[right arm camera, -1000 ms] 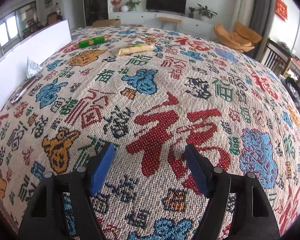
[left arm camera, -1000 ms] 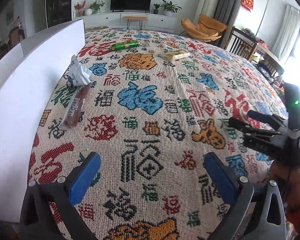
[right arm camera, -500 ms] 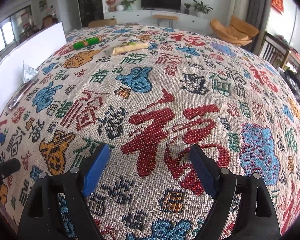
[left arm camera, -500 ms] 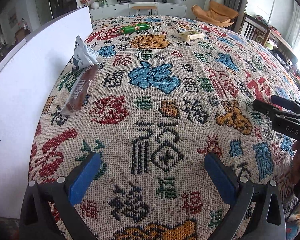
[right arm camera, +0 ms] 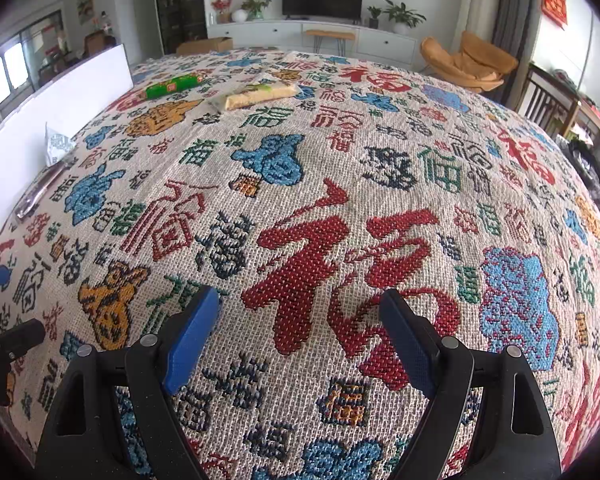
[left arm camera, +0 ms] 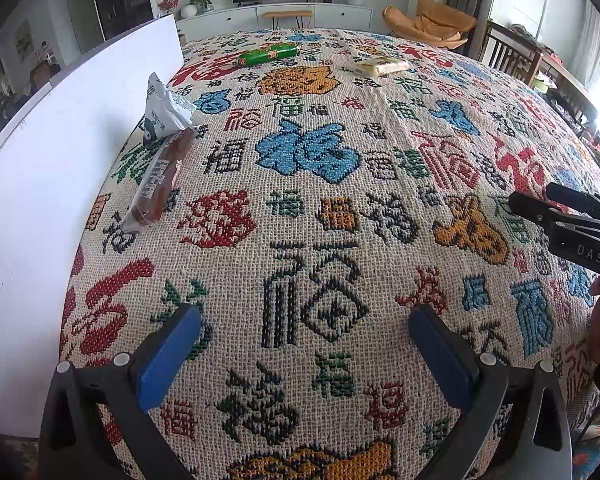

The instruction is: Organize snacks

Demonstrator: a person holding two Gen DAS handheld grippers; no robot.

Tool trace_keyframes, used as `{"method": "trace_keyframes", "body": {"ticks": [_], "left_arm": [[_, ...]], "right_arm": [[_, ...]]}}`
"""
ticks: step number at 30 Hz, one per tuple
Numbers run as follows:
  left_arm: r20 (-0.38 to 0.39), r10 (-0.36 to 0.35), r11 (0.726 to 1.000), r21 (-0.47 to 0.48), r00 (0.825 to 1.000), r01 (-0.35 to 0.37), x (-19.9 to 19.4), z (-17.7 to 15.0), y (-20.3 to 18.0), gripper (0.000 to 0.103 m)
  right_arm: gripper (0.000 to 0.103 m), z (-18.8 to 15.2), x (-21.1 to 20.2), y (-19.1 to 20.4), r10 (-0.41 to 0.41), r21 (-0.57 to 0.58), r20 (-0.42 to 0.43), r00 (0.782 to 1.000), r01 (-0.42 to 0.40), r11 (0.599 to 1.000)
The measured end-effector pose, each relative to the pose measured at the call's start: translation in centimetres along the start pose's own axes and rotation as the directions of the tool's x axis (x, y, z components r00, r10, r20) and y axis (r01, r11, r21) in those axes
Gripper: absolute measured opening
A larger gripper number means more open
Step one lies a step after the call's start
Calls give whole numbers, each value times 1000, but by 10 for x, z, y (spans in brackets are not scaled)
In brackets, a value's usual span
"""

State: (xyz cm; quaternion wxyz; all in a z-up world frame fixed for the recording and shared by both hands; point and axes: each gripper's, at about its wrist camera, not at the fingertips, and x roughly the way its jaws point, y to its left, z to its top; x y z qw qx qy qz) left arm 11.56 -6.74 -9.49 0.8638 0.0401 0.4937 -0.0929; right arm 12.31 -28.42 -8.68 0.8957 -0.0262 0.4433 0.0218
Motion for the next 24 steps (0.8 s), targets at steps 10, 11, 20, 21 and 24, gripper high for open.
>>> {"method": "trace_keyframes", "body": {"ticks": [10,11,20,21,24], "left_arm": [[7,3,1000,-10,1000,-3,-3,0,1,103],[22,14,1000,-11,1000,-13,-6,-1,1,103],[31,41,999,31,999,-42,-7,1,-6,103],[30,40,999,26,999,-40,-7,1,-5,103],[26,36,999,8,999,-37,-6,2,-1,103]], "right_arm": [[85,0,0,0,0,0,0,1000,0,1000],[85,0,0,0,0,0,0,1000,0,1000],[85,0,0,-1,1,2,-1,1000,-1,1000],[85,0,0,0,3,3,-1,1000,-3,1000],[85,0,0,0,3,3,-1,1000,-3,1000]]}}
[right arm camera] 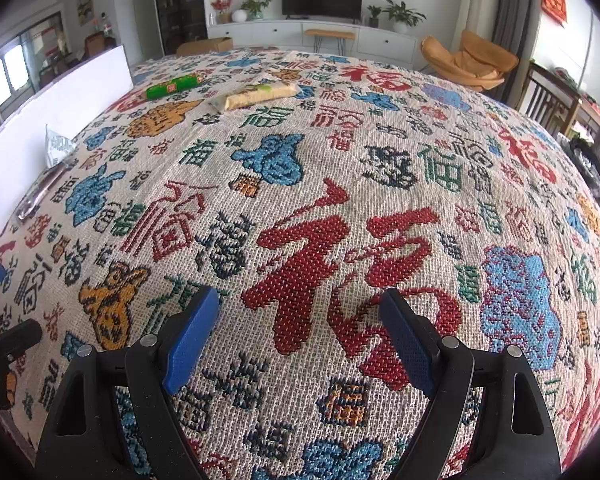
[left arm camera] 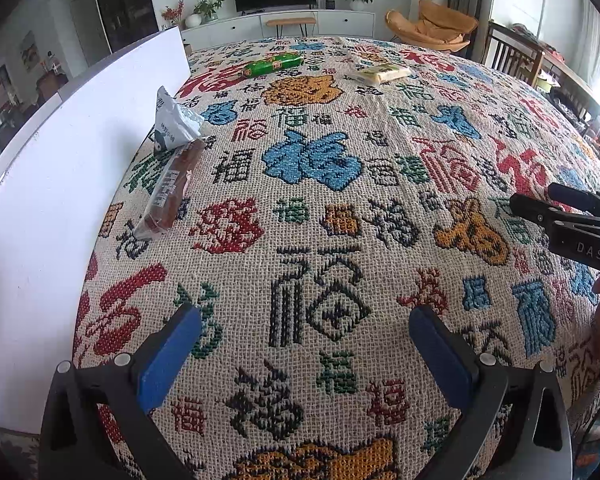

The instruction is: Organize snacks

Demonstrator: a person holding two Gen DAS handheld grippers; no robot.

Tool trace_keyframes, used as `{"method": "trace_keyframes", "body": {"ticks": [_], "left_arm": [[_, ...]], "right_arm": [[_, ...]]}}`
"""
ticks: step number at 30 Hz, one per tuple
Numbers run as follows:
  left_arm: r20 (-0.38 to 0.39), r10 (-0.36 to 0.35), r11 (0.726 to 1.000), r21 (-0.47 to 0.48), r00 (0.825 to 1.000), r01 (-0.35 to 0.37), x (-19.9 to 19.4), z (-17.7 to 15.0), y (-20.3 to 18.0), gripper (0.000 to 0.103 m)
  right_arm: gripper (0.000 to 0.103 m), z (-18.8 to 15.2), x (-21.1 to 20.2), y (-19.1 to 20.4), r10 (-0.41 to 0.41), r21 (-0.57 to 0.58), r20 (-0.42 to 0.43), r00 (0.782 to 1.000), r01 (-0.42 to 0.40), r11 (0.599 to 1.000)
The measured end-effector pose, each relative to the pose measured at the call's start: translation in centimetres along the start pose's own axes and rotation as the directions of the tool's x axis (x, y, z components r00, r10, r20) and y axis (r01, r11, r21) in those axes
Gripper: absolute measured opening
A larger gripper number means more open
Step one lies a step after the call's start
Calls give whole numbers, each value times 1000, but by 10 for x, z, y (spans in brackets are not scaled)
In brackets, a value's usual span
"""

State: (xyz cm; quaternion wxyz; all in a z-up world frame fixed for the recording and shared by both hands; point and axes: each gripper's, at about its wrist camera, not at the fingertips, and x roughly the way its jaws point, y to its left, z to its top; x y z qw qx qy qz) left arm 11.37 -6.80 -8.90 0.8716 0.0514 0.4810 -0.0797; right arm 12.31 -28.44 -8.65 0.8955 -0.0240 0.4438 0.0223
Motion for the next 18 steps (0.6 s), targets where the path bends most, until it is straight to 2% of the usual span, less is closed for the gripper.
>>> {"method": "trace_keyframes", "body": {"ticks": [18], "left_arm": [[-28,-22,1000,-17,999,21,5,-1,4,103]], "right_arm": [[85,0,0,0,0,1,0,1000,0,1000]]}}
